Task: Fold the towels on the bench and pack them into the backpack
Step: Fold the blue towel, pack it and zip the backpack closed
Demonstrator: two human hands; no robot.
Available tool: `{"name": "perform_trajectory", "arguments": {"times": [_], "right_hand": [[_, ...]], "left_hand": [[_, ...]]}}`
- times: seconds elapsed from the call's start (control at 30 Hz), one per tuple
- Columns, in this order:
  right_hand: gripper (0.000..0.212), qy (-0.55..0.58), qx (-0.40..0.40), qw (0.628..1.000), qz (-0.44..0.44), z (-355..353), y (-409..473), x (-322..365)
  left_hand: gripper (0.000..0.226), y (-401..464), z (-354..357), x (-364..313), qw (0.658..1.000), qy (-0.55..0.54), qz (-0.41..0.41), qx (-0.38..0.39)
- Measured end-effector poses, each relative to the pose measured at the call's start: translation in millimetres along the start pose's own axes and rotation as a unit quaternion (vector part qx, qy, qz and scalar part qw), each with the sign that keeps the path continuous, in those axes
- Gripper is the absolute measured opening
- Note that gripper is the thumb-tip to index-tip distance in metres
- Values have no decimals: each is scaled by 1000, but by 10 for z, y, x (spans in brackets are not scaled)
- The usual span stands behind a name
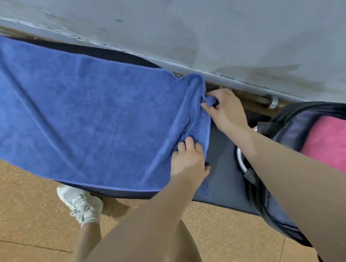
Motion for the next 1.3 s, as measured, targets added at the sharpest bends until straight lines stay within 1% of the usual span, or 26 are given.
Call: {"name": "perform_trajectory", "arguments": {"times": [0.03, 0.07, 0.1, 0.17, 0.23, 0.27, 0.3, 0.33, 0.4, 0.43, 0.47, 0.5, 0.53, 0.57, 0.6, 0.67, 0.73, 0.8, 0.83, 0.9, 0.97, 1.03, 1.1, 1.17, 1.23, 1.3], "right_hand": [[28, 2, -27, 1000, -9, -16, 9, 28], [39, 8, -43, 999, -1, -37, 9, 31], [43, 30, -55, 998, 4, -67, 9, 32], [39, 85, -67, 993, 42, -157, -16, 5], [36, 111, -86, 987, 79, -293, -44, -65], [37, 81, -90, 989, 80, -369, -53, -85], [36, 40, -90, 992, 83, -445, -67, -103], [33, 3, -90, 992, 88, -529, -84, -128], [22, -61, -71, 990, 109, -664, -150, -165], [17, -87, -53, 987, 123, -691, -180, -189], [12, -126, -33, 982, 136, -704, -219, -213], [14, -176, -14, 974, 140, -691, -258, -220], [27, -228, -5, 964, 135, -670, -295, -204], [37, -260, -9, 957, 127, -642, -327, -159], [43, -271, -23, 956, 111, -605, -352, -82], [48, -247, -22, 967, 58, -447, -368, 152], [50, -205, 15, 979, -13, -176, -375, 464], [52, -170, 42, 982, -70, 111, -380, 849], [53, -158, 54, 982, -85, 247, -373, 1051], [53, -141, 92, 982, -87, 521, -327, 1441], [50, -129, 137, 979, -84, 783, -265, 1817], [45, -127, 157, 973, -113, 1027, -196, 2179], [42, -136, 173, 965, -140, 1284, -101, 2467], [41, -139, 197, 959, -147, 1580, 20, 2702], [43, -161, 210, 952, -156, 1877, 177, 2908], [48, -202, 216, 943, -153, 2155, 364, 3088]], "left_hand": [[62, 9, -13, -3, 1000, 9, -12, -5], [56, 22, -18, 10, 1000, 16, -17, -16], [50, 19, -47, 25, 999, 23, -16, -27], [38, -5, -80, 35, 999, 12, 8, -36], [22, -100, -156, -65, 993, -64, 91, -30], [13, -152, -204, -132, 985, -116, 120, -33], [8, -195, -228, -191, 976, -171, 130, -23], [13, -236, -259, -249, 969, -214, 119, 16], [24, -312, -222, -395, 940, -285, 119, 146], [23, -342, -228, -450, 926, -305, 134, 175], [16, -358, -249, -484, 919, -309, 150, 195], [5, -388, -242, -502, 913, -304, 168, 217], [13, -408, -232, -494, 911, -290, 177, 235], [26, -423, -211, -460, 910, -276, 178, 254], [32, -429, -202, -392, 909, -272, 168, 267], [30, -422, -239, -156, 916, -276, 148, 250], [29, -430, -266, 235, 930, -282, 103, 212], [29, -474, -277, 768, 946, -271, 40, 171], [29, -510, -281, 1062, 952, -264, 10, 157], [29, -588, -315, 1673, 960, -245, -44, 129], [28, -669, -393, 2268, 962, -238, -109, 76], [29, -770, -477, 2819, 953, -238, -184, 20], [31, -882, -532, 3303, 942, -214, -257, -16], [32, -1005, -552, 3721, 928, -182, -320, -48], [34, -1105, -530, 4048, 910, -167, -374, -64], [39, -1177, -461, 4300, 892, -176, -412, -52]]}}
Point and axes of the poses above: each hand's wrist, its own y-axis towards the middle knuckle, its own z-axis out of the palm, x = y × z, the point moved 5 cm from there along y, towards the middle knuckle, and after that the axes turned 6 degrees about y, right-handed, at the moved point
